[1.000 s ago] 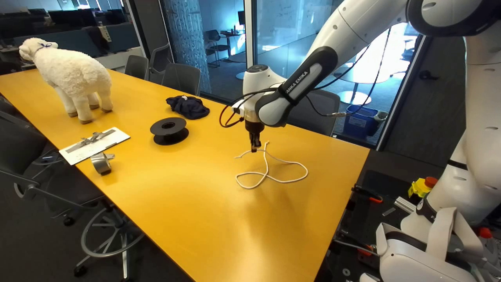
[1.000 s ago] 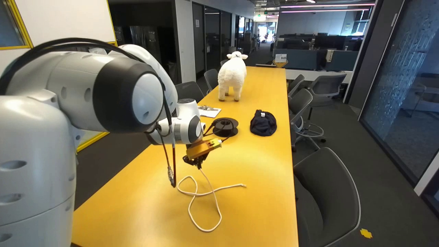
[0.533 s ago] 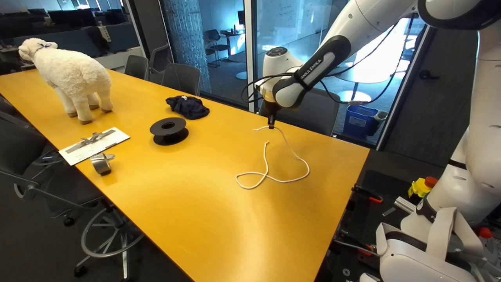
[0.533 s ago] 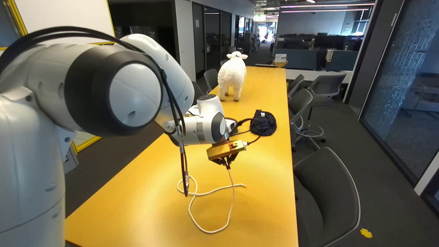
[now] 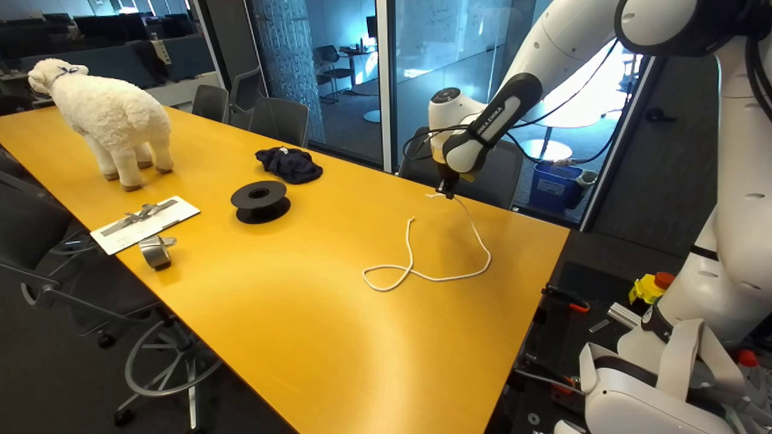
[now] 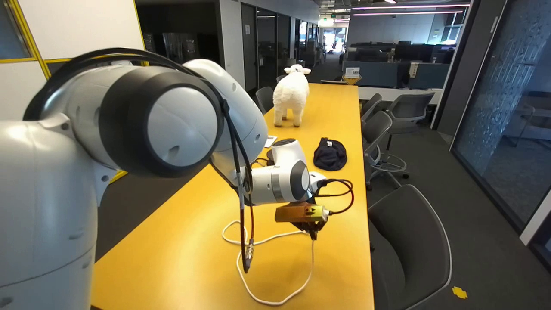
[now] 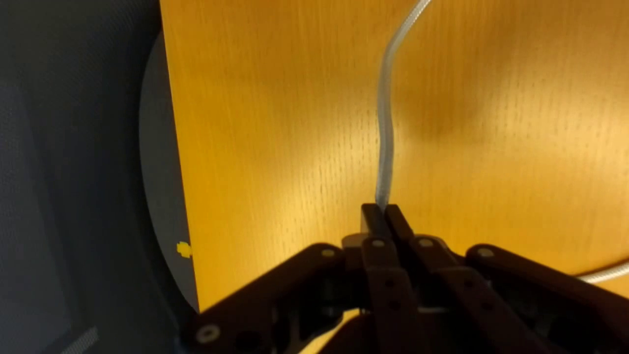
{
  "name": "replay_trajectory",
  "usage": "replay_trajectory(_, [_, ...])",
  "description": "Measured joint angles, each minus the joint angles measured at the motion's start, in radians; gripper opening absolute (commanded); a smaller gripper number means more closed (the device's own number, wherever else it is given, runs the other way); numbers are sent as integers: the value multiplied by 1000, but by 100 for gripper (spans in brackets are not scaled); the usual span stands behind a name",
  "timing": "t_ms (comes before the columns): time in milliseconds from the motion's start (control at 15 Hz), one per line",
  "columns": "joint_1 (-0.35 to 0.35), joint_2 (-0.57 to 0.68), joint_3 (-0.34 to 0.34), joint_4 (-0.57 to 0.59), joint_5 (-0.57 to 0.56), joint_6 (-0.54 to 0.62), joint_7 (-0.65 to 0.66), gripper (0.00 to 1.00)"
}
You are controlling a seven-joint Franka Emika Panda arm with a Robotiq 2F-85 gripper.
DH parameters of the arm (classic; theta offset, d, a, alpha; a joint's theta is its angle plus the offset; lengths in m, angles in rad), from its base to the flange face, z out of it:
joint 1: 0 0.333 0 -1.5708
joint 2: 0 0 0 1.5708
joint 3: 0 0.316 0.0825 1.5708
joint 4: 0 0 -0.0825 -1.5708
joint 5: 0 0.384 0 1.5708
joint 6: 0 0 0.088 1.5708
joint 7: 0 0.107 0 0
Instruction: Unfold the rope on the table
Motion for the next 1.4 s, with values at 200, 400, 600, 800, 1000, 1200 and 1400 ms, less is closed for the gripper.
replay_trajectory(200, [0,51,-16,16,0,-3,78,1])
replay_trajectory(400, [0,97,-17,41,4,-6,122,3])
replay_trajectory(600, [0,133,-17,67,21,-14,141,35])
replay_trajectory(800, [0,154,-13,88,60,-26,144,57])
replay_trajectory(1000, [0,157,4,98,110,-44,144,81])
replay_trajectory(1200, [0,150,48,105,172,-86,142,100])
replay_trajectory(1400, [7,142,99,105,232,-112,143,100])
